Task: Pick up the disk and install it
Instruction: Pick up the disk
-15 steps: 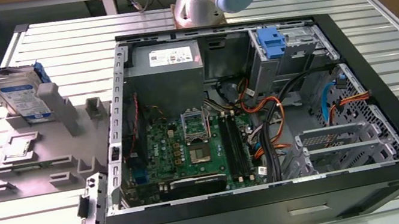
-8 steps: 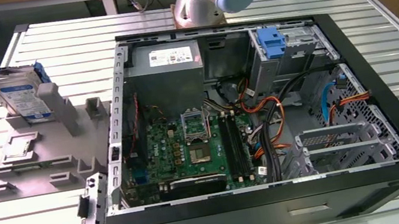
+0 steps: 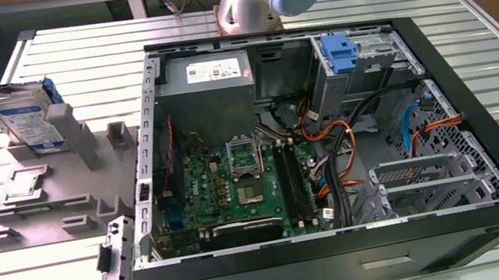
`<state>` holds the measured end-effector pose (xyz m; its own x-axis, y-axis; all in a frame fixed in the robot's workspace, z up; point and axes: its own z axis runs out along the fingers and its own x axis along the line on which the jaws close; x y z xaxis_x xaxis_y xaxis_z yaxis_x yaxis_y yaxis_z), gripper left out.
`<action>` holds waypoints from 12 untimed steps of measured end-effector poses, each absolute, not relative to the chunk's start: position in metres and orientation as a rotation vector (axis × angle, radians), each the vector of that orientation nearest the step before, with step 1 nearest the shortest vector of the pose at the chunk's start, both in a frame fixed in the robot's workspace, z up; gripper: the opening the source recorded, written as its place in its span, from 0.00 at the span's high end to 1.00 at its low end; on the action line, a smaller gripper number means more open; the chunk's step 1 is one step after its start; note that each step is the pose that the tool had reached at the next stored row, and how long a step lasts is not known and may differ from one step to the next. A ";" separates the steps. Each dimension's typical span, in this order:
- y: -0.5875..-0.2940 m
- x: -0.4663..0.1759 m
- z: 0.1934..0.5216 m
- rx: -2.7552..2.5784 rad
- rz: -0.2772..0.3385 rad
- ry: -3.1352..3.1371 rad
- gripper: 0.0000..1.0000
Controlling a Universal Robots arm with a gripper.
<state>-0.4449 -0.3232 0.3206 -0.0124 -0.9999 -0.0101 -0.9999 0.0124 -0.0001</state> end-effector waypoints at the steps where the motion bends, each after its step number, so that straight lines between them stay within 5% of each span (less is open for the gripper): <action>1: -0.323 -0.445 0.321 -2.203 0.011 2.229 0.35; 12: -0.323 -0.445 0.321 -2.210 0.011 2.223 0.35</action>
<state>-0.4449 -0.3232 0.3205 -0.0058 -0.9999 -0.0101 -1.0000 0.0058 -0.0002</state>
